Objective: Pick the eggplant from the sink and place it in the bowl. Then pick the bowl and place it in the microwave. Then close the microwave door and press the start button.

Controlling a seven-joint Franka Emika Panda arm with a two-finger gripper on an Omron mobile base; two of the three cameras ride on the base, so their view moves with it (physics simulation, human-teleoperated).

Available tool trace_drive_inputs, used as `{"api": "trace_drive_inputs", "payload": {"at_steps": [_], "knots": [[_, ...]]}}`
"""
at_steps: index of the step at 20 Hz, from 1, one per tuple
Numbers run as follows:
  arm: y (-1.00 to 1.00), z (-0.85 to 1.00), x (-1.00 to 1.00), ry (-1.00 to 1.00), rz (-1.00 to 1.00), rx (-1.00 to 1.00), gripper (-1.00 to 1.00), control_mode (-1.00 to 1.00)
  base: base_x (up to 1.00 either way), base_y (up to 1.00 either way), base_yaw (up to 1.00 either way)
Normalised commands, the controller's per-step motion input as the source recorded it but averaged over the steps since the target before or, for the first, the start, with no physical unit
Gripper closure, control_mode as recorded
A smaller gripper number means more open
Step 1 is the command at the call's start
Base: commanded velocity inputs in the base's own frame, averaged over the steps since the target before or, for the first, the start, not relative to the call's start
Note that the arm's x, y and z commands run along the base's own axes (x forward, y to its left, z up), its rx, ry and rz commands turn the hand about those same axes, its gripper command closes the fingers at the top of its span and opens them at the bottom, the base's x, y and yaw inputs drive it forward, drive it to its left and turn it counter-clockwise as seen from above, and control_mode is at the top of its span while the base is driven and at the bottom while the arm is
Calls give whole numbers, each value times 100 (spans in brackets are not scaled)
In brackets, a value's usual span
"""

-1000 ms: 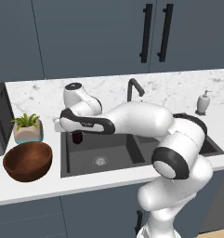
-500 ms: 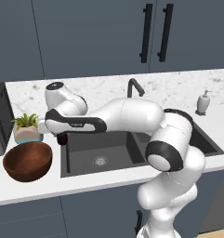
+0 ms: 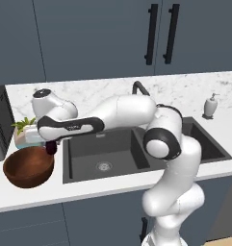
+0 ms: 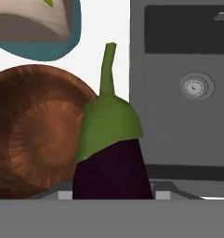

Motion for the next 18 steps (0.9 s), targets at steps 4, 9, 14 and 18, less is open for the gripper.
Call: {"api": "trace_drive_inputs", "payload": {"at_steps": [4, 9, 14, 18], "knots": [[41, -43, 3, 2, 0, -3, 100, -100, 0, 0, 0], [34, -8, 40, 17, 0, 0, 100, -100, 0, 0, 0], [30, -8, 37, 21, 0, 0, 100, -100, 0, 0, 0], [23, -26, 5, 12, 0, -3, 100, -100, 0, 0, 0]]}}
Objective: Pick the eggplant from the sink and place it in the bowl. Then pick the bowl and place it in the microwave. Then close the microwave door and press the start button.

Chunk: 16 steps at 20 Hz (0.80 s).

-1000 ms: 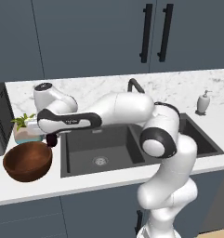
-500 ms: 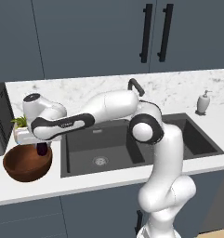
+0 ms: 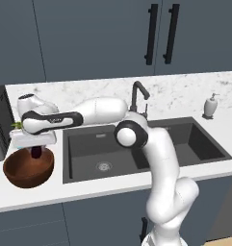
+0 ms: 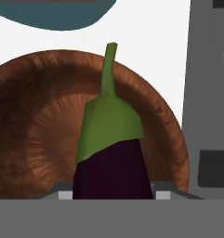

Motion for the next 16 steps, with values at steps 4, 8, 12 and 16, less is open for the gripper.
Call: {"api": "trace_drive_inputs", "payload": {"at_steps": [4, 8, 12, 16], "knots": [[26, -32, 0, 6, -1, -5, 100, -100, 0, 0, 0], [15, -41, -6, 2, -1, -5, 100, -100, 0, 0, 0], [0, -53, -10, 0, 0, -3, 100, -100, 0, 0, 0], [0, -35, 0, 0, 0, 0, 100, -100, 0, 0, 0]]}}
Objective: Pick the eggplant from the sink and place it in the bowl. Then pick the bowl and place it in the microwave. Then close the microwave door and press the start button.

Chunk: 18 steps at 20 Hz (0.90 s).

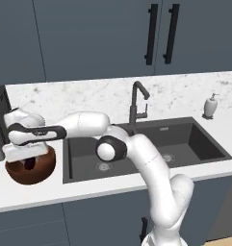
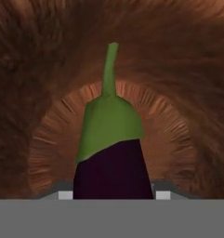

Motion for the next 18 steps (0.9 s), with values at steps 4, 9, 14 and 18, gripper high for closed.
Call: {"api": "trace_drive_inputs", "payload": {"at_steps": [4, 9, 14, 18], "knots": [[2, -13, 0, 0, 0, -1, 100, -100, 0, 0, 0], [0, -5, -50, -3, 0, 0, -100, -100, 0, 0, 0], [-10, 0, -85, -18, 0, 0, -100, -100, 0, 0, 0], [-56, 0, -99, -24, 0, 2, -100, -100, 0, 0, 0]]}}
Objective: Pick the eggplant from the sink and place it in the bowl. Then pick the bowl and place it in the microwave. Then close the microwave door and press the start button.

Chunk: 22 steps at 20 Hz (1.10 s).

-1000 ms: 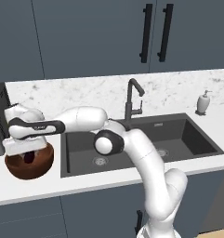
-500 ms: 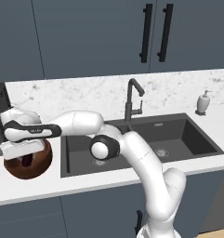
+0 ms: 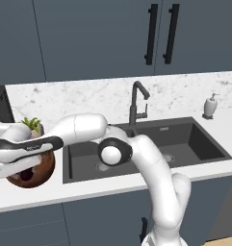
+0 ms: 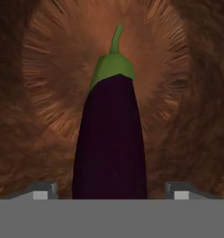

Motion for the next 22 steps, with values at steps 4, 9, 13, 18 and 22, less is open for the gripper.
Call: {"api": "trace_drive_inputs", "payload": {"at_steps": [4, 9, 13, 18, 22], "knots": [[-64, 0, -34, -15, 0, 1, -100, -100, 0, 0, 0], [-59, 6, 3, -1, -3, 1, -100, -100, 0, 0, 0], [-39, 31, 2, 0, -4, 1, -100, -100, 0, 0, 0], [-8, 25, -1, -1, -11, 0, -100, -100, 0, 0, 0], [-10, 25, -1, -2, -14, 0, -100, -100, 0, 0, 0]]}}
